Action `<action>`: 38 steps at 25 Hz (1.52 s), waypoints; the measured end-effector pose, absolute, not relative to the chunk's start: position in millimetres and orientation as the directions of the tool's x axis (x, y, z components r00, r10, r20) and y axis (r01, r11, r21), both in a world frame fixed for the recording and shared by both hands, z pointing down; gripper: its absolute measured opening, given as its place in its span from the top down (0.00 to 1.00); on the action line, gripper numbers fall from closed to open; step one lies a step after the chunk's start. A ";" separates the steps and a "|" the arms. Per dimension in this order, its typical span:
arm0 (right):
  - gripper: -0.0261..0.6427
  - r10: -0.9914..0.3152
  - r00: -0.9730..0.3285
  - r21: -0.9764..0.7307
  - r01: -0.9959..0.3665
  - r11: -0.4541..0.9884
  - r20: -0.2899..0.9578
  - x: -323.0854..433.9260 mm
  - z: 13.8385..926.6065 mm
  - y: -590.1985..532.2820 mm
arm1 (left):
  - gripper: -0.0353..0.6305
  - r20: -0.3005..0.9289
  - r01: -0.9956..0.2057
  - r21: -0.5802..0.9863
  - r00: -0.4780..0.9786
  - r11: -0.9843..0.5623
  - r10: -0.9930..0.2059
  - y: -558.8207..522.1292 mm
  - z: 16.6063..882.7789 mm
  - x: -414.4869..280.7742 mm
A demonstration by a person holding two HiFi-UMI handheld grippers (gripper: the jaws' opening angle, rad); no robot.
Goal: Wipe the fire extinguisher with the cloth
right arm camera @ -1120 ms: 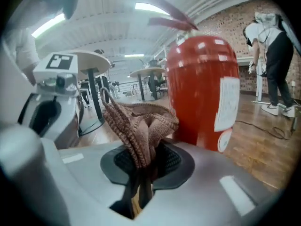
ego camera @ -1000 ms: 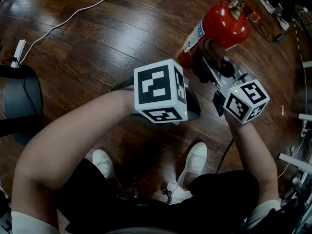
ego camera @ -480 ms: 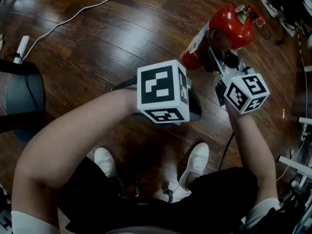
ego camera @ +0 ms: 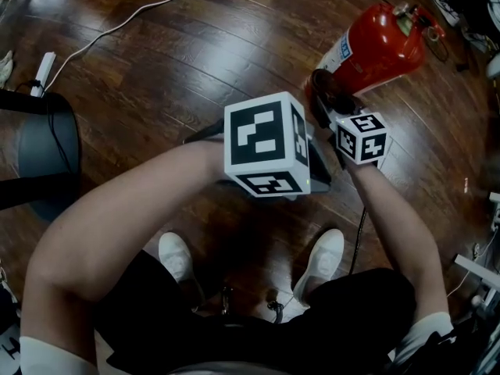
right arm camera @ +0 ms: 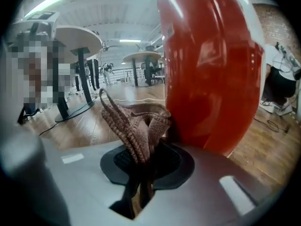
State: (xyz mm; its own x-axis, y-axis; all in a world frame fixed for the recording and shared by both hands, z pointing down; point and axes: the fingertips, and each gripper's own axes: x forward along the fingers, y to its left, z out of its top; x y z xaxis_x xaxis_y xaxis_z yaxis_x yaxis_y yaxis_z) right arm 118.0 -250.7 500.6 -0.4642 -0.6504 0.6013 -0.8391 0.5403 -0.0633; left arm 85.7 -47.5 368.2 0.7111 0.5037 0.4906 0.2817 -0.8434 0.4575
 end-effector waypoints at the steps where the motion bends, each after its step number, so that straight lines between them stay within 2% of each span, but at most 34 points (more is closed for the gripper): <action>1: 0.87 -0.636 -0.461 -0.076 -0.841 0.536 0.619 118.0 511.3 -250.0 | 0.91 0.491 0.280 0.460 0.711 -0.843 0.504 -47.5 368.4 85.4; 6: 0.87 -0.546 -0.461 -0.126 -0.832 0.541 0.699 108.0 557.5 -235.9 | 0.91 0.493 0.270 0.471 0.709 -0.840 0.504 -49.3 371.5 80.9; 9: 0.87 -0.533 -0.481 -0.148 -0.823 0.549 0.696 98.4 554.9 -227.3 | 0.91 0.491 0.264 0.474 0.712 -0.840 0.502 -50.8 371.2 77.6; 13: 0.87 -0.603 -0.508 -0.155 -0.828 0.539 0.615 89.7 504.6 -230.3 | 0.91 0.486 0.264 0.470 0.719 -0.842 0.497 -54.2 369.3 75.5; 20: 0.87 -0.752 -0.524 -0.091 -0.839 0.536 0.400 76.3 377.4 -241.5 | 0.91 0.480 0.295 0.452 0.714 -0.841 0.509 -45.4 362.9 72.5; 27: 0.87 -0.849 -0.458 -0.014 -0.882 0.472 0.263 83.8 304.9 -263.1 | 0.91 0.473 0.318 0.431 0.717 -0.844 0.512 -39.4 351.7 69.1; 30: 0.87 -0.859 -0.432 0.001 -0.893 0.450 0.275 88.9 314.2 -270.5 | 0.91 0.475 0.318 0.436 0.714 -0.842 0.515 -37.9 352.8 67.0; 38: 0.87 -0.806 -0.405 0.024 -0.888 0.459 0.432 90.8 401.0 -273.3 | 0.91 0.479 0.310 0.444 0.711 -0.841 0.515 -40.2 356.3 61.5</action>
State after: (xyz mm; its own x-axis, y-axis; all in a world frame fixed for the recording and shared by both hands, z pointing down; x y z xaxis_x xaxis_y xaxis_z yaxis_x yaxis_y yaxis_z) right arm 90.8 -273.3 401.0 -0.4047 -0.8058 0.4322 -0.8881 0.4590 0.0242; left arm 61.5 -40.2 356.3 0.7111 0.5151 0.4785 0.3105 -0.8407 0.4436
